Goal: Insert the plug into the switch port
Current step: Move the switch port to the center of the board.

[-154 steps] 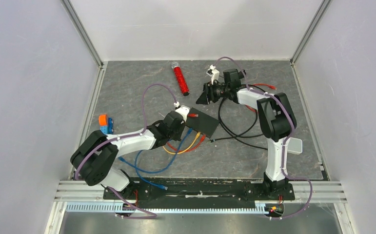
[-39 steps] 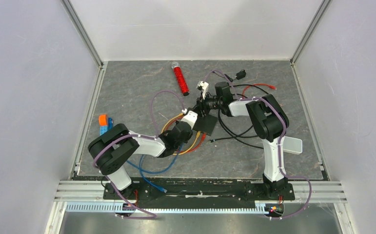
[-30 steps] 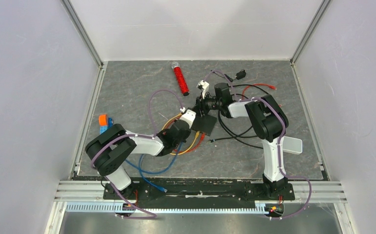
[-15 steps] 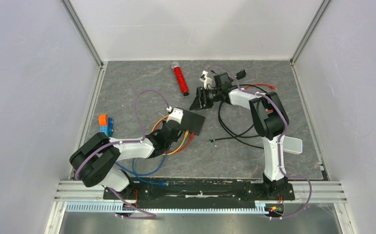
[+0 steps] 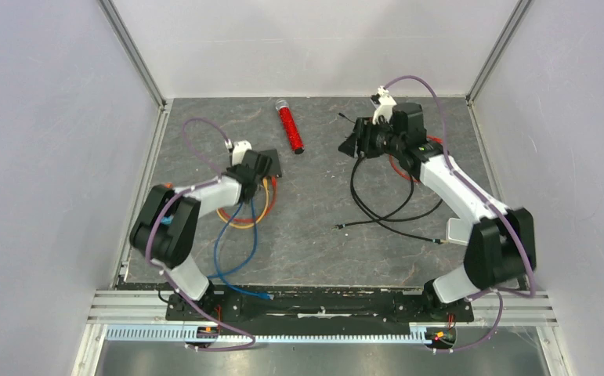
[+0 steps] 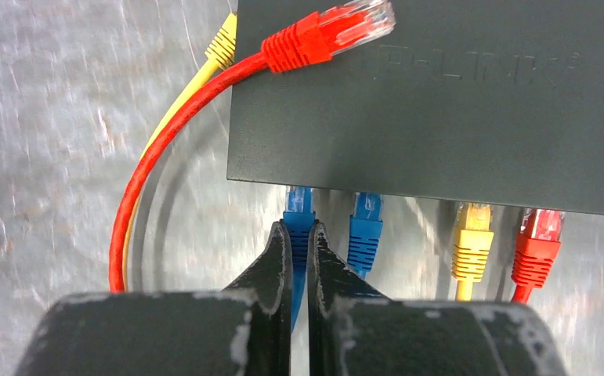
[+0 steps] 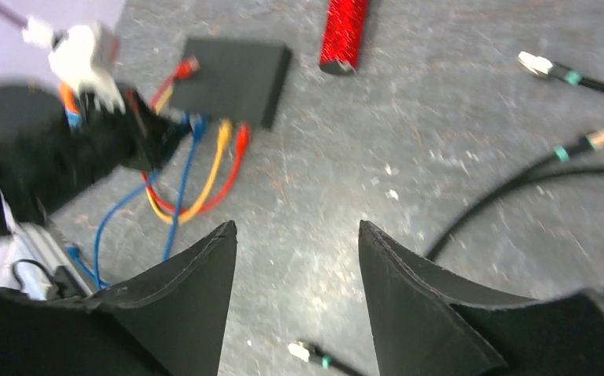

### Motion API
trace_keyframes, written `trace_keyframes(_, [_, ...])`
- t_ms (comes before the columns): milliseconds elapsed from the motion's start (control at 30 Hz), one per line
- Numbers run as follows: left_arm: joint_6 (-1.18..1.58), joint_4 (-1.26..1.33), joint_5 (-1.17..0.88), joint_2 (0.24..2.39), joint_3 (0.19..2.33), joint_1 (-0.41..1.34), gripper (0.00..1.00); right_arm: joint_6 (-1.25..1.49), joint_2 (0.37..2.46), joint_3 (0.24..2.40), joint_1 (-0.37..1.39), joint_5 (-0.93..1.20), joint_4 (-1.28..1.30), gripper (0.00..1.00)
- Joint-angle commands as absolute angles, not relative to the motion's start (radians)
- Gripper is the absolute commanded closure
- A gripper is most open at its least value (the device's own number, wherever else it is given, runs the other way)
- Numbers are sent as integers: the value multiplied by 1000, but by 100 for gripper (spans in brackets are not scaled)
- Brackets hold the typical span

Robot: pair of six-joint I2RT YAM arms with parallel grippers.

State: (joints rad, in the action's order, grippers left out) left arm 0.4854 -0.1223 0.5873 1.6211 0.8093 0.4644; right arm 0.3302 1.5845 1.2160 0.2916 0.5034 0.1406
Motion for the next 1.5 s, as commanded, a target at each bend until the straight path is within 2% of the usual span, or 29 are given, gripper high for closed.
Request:
trace_keyframes(0, [559,-240,553,1791,1067,348,98,237,1373,1035,301,272,273,39])
trace_keyframes(100, [531,-243,511,1922,1250,309,98,221,1208,891,301,169,252,37])
trace_keyframes(233, [520,-297,479,2085,1503,265,95,181,1091,823,301,60,290,31])
trace_keyframes(267, [519,-322,468,2118,1563,255,88,182,1072,812,301,27,300,29])
trace_keyframes(333, [503,-362,428,2141,1646,242,64,175,1028,803,301,-53,327,19])
trace_keyframes(367, [488,-381,407,2133,1672,240,49,171,1002,814,301,-88,351,4])
trace_keyframes(400, [468,-391,375,2112,1681,241,39,170,975,825,301,-140,372,2])
trace_keyframes(467, [428,-413,276,2047,1676,242,27,179,903,823,301,-232,377,2])
trace_keyframes(633, [362,-401,115,1771,1499,270,24,411,767,686,301,-406,327,2])
trace_keyframes(700, [344,-406,45,1658,1406,286,23,423,755,630,301,-457,324,2])
trace_keyframes(800, [336,-440,-49,1476,1262,314,23,520,823,657,290,-656,465,2])
trace_keyframes(1000, [313,-429,-200,1093,932,327,22,463,970,705,168,-920,534,2])
trace_keyframes(1067, [313,-411,-173,970,821,326,22,510,997,706,41,-895,554,2])
trace_keyframes(1233, [253,-509,-8,891,767,424,20,579,1019,606,-340,-568,483,2])
trace_keyframes(1367, [237,-510,-27,887,779,476,20,569,1085,554,-458,-558,405,2])
trace_keyframes(1467, [243,-507,-54,886,768,485,20,489,1140,539,-498,-436,305,5])
